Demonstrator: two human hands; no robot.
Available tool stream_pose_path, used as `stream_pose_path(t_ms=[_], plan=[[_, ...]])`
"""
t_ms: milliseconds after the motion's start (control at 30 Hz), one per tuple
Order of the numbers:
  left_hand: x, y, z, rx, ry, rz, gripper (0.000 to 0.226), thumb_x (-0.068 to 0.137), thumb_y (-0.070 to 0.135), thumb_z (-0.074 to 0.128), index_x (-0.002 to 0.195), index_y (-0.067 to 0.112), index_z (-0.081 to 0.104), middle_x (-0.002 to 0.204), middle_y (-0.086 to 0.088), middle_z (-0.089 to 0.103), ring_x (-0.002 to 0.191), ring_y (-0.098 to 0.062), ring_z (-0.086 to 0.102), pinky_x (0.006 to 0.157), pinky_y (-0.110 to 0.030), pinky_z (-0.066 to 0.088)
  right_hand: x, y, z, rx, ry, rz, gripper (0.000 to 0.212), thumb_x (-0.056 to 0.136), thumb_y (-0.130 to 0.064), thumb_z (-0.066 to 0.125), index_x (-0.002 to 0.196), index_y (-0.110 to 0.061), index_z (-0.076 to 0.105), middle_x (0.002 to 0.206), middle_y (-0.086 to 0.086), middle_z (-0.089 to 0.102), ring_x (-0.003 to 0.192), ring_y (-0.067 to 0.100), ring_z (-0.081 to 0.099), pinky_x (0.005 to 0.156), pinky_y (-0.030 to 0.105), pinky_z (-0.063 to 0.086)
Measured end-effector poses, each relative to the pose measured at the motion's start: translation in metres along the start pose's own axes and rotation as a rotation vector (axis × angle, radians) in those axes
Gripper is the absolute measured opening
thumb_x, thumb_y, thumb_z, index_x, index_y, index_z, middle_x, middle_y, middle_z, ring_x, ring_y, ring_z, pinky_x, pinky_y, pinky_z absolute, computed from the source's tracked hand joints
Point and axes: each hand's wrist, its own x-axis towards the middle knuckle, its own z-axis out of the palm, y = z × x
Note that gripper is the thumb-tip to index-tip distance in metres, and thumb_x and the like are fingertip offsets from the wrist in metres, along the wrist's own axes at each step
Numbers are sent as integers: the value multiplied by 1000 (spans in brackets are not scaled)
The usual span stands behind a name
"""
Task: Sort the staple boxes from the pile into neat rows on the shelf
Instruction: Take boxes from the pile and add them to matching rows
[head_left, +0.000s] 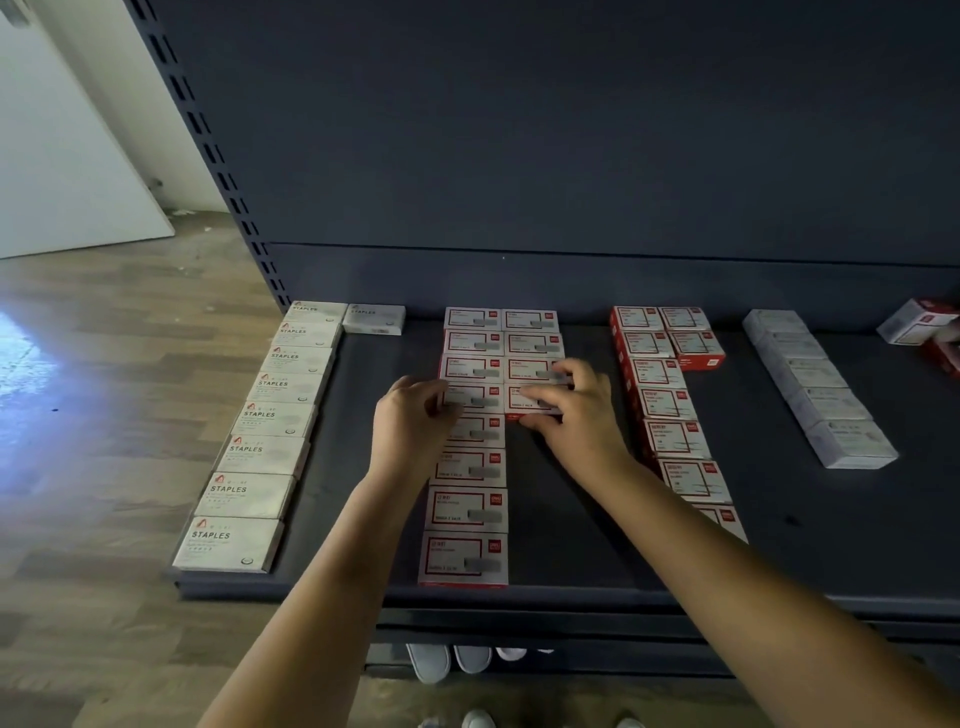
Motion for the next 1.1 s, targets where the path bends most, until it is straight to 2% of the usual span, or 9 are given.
stream_pose_path(t_ms=[167, 233, 300, 467, 633, 733, 867, 1000, 1100], plan=[[5, -2, 1, 23, -15, -4, 23, 87, 15, 65, 109, 10, 70, 100, 0, 55, 85, -12, 56, 63, -6, 38, 1, 2, -3, -83, -1, -28, 34, 74, -12, 75, 107, -8, 70, 109, 11, 53, 107, 28, 42, 91, 28, 40], [5, 0, 2, 73, -35, 0, 24, 89, 17, 62, 112, 11, 68, 102, 0, 52, 90, -13, 54, 68, -11, 43, 2, -2, -6, -140, -18, -48, 34, 78, -17, 73, 111, -11, 68, 110, 8, 52, 107, 26, 42, 90, 32, 43], [4, 6, 2, 177, -56, 31, 26, 92, 20, 58, 116, 13, 67, 111, -3, 51, 103, -20, 53, 82, -25, 48, 2, -6, -11, -196, -69, -58, 36, 83, -22, 67, 119, -17, 64, 116, 3, 48, 110, 21, 38, 91, 30, 41], [-8, 34, 10, 337, -61, 214, 33, 91, 22, 57, 123, 17, 60, 135, -7, 43, 124, -28, 35, 94, -35, 40, -12, -6, -30, -142, -78, -95, 32, 89, -19, 58, 121, -16, 60, 123, 1, 47, 118, 18, 38, 97, 31, 40], [-29, 81, 41, 278, -68, 510, 28, 76, 14, 64, 103, 10, 71, 113, -16, 60, 104, -42, 54, 82, -46, 49, -37, 19, -70, -48, 101, -166, 24, 82, -10, 63, 105, -7, 68, 109, 11, 58, 104, 29, 54, 86, 37, 48], [-40, 115, 64, 268, -74, 579, 32, 70, 19, 62, 99, 9, 72, 103, -14, 64, 93, -39, 60, 76, -42, 51, -50, 47, -102, 15, 176, -187, 24, 80, -17, 53, 91, -5, 70, 95, 9, 62, 91, 28, 59, 77, 34, 52], [-59, 162, 105, 243, -84, 618, 34, 72, 19, 60, 102, 8, 70, 107, -12, 63, 97, -38, 59, 76, -45, 53, -71, 98, -143, 11, 224, -178, 19, 75, -9, 60, 89, -4, 71, 91, 8, 64, 87, 26, 61, 78, 21, 44], [-78, 213, 155, 230, -115, 659, 38, 77, 25, 47, 102, 7, 69, 104, -13, 63, 92, -37, 60, 75, -43, 54, -90, 151, -182, 16, 199, -155, 23, 73, -11, 60, 93, -7, 71, 93, 7, 65, 89, 25, 62, 78, 27, 51], [-88, 242, 193, 246, -165, 684, 39, 76, 23, 41, 100, 9, 69, 99, -10, 63, 90, -33, 61, 71, -43, 55, -102, 190, -210, 26, 197, -133, 23, 73, -11, 60, 93, -9, 71, 96, 6, 66, 90, 25, 62, 77, 26, 49]])
